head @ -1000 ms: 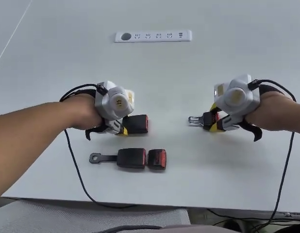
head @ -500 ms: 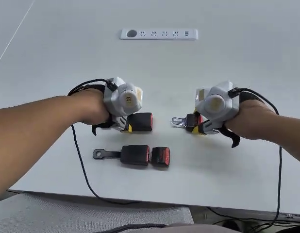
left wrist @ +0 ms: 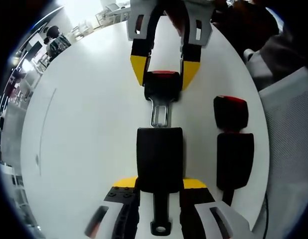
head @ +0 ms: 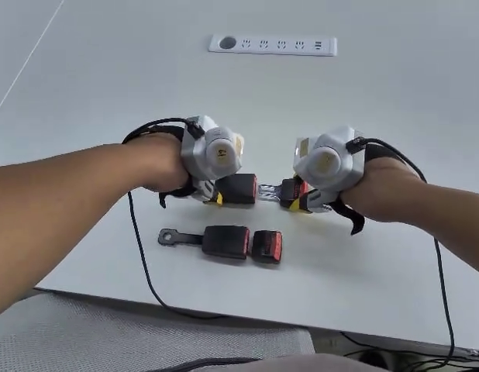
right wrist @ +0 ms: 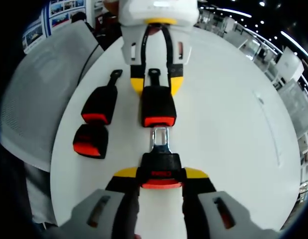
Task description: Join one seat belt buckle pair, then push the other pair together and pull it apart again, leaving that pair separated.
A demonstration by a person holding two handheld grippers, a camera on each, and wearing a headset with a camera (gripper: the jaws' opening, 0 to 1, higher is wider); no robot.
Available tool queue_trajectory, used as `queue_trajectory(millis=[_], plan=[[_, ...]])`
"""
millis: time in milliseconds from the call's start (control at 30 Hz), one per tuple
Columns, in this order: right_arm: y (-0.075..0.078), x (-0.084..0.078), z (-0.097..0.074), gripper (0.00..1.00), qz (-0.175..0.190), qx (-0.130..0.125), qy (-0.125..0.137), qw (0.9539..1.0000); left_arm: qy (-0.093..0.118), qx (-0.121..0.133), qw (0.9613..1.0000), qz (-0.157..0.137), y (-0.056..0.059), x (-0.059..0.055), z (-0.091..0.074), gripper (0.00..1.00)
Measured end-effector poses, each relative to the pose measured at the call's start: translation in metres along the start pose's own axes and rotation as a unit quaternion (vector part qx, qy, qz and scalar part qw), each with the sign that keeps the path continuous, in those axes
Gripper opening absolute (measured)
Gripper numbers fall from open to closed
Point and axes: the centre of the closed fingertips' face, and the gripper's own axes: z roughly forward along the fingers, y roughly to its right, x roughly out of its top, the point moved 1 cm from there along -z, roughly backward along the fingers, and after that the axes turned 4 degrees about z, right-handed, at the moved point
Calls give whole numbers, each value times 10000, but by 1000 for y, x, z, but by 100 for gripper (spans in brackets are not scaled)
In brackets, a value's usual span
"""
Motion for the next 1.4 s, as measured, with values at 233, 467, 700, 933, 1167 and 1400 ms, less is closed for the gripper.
queue_trajectory(millis=[233,467,700,933,1167,1400], plan=[[-1,3,3,32,-118,11,-32,9999,-42,-37,10000,43,0,0,0,31],[-5,9,7,32,-142,30,36,9999,-89,-62,9999,105,-3,-1,3,31],[-4,13,11,31,-105,57,45,9999,-102,-79,9998,160,-3,-1,3,30],[-6,14,11,29,-127,94,17,9999,-126,-136,9996,207,-2,0,3,30],[-7,17,14,28,-89,127,-8,9999,-114,-145,9996,214,-2,0,3,30],[-7,28,20,28,-24,111,80,9999,-172,-159,9995,203,-2,0,3,30]])
